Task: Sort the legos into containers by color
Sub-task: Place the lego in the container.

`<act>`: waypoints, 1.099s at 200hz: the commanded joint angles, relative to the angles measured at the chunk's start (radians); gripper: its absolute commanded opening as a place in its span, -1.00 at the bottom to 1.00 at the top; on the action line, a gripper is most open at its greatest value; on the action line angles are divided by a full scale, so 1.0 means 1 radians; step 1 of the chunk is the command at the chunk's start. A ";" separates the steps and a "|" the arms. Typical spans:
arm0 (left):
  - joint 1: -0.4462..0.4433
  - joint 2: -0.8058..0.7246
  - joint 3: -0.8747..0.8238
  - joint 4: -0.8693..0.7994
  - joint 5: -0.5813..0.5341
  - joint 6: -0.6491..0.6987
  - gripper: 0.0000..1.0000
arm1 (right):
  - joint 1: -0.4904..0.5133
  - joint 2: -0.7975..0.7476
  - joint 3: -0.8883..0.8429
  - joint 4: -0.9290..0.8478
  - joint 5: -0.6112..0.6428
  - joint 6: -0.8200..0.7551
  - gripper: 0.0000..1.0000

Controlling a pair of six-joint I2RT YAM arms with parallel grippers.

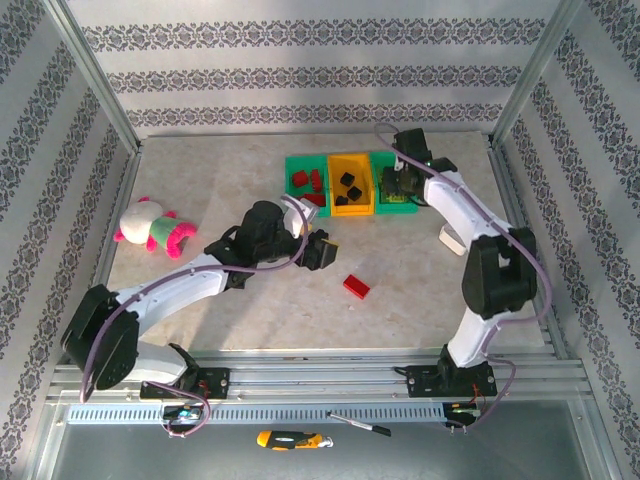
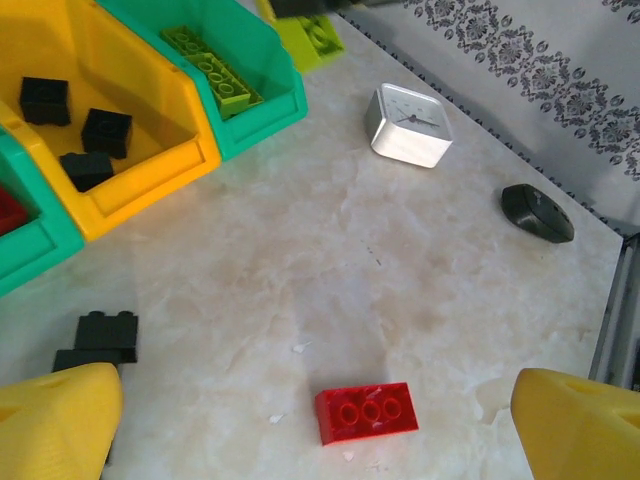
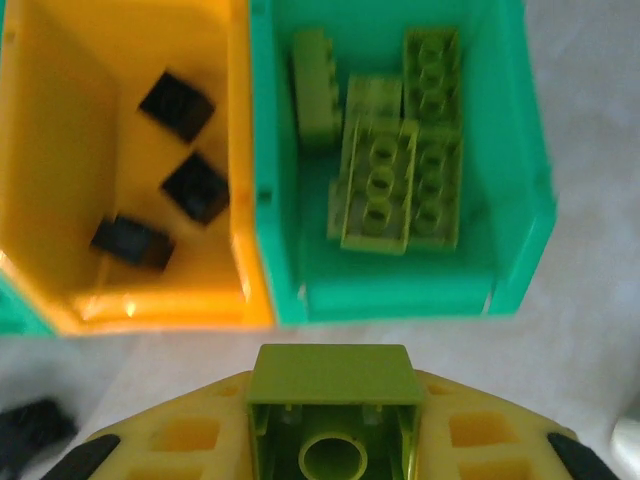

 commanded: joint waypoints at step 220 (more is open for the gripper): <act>-0.016 -0.064 0.011 -0.355 -0.471 -0.235 0.99 | 0.135 -0.332 -0.340 0.196 -0.103 -0.119 0.80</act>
